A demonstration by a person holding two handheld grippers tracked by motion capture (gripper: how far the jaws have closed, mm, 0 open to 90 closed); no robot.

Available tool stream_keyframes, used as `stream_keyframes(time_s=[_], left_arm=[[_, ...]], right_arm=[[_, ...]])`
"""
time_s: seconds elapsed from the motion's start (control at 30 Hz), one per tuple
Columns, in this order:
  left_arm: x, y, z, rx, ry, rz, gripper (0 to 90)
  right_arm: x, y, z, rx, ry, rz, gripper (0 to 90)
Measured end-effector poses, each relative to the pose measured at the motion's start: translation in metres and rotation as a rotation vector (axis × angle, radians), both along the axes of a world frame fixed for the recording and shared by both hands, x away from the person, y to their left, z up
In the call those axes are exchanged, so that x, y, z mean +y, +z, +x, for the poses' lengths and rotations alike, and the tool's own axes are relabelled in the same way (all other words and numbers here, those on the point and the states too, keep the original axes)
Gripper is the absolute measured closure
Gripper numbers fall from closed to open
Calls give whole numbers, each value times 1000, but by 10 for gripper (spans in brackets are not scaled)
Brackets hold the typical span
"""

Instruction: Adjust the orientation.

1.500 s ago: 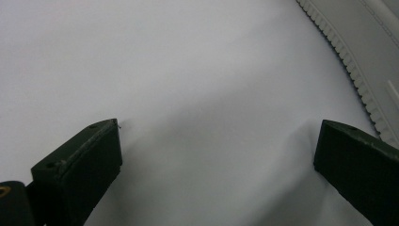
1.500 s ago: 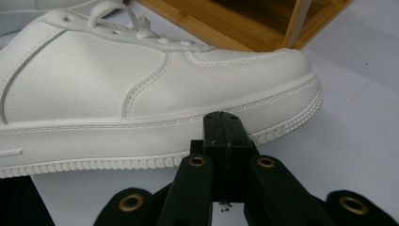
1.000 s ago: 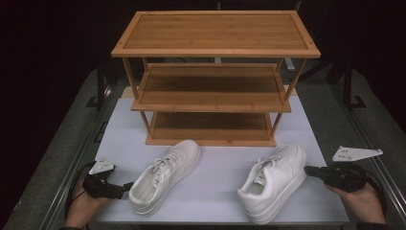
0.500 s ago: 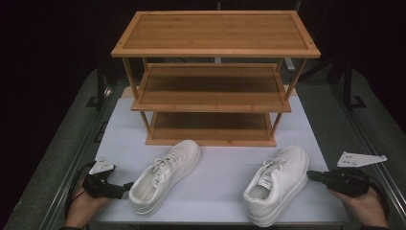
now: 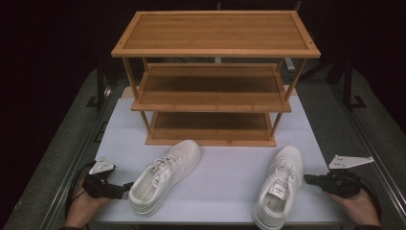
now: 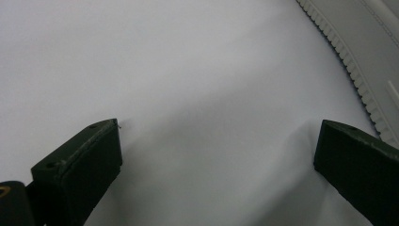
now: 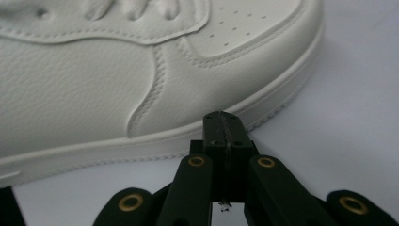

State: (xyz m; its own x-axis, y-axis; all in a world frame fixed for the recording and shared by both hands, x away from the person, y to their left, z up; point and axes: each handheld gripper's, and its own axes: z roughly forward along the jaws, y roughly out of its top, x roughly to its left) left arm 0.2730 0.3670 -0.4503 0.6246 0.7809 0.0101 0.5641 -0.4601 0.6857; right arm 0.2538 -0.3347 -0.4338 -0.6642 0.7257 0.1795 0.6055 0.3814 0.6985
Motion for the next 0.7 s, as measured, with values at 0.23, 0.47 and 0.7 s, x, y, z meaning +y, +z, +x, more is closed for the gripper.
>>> stream_keyframes(time_s=[0.23, 0.47, 0.7], left_arm=[[0, 0, 0, -1, 2, -2, 10], [0, 0, 0, -3, 1, 0, 10], [0, 0, 0, -3, 1, 1, 10]], right_arm=[[-3, 7, 12, -32, -128, 25, 885], [3, 8, 25, -24, -163, 8, 897], [12, 9, 35, -5, -161, -1, 898]])
